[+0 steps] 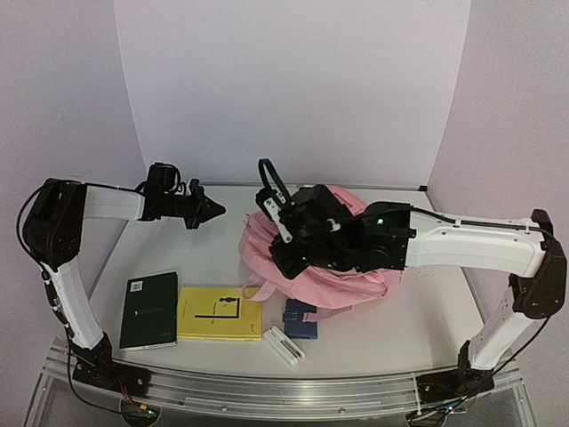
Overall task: Pack the student bag
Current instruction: Zip the student bag at the center of the board.
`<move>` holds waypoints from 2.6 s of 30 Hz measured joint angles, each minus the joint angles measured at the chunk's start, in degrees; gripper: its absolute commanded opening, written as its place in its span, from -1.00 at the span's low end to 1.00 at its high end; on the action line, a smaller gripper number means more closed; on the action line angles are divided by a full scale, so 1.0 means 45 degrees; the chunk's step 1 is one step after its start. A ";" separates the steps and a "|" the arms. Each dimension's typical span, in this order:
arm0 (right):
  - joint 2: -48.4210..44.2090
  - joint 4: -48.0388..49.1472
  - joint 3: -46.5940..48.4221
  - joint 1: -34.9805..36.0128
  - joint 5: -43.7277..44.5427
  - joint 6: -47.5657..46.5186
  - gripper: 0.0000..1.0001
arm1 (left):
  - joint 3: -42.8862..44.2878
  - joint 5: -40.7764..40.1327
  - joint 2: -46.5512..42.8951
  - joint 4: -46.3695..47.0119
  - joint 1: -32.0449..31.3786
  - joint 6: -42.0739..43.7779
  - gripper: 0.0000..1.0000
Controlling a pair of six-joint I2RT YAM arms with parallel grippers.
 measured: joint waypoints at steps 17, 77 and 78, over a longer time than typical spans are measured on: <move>-0.3139 0.1055 -0.3007 -0.1659 -0.3731 0.0049 -1.00 | -0.2017 0.1914 -0.1921 0.2793 -0.0916 0.1881 0.34; -0.4853 0.1307 -0.5078 -0.2994 -0.5066 0.0467 -1.00 | -0.0145 0.2996 -0.0368 0.1832 -0.4156 0.4797 -0.96; -0.4853 0.1280 -0.5078 -0.2994 -0.5059 0.0478 -1.00 | -0.0145 0.3059 -0.0368 0.1878 -0.4148 0.4799 -0.99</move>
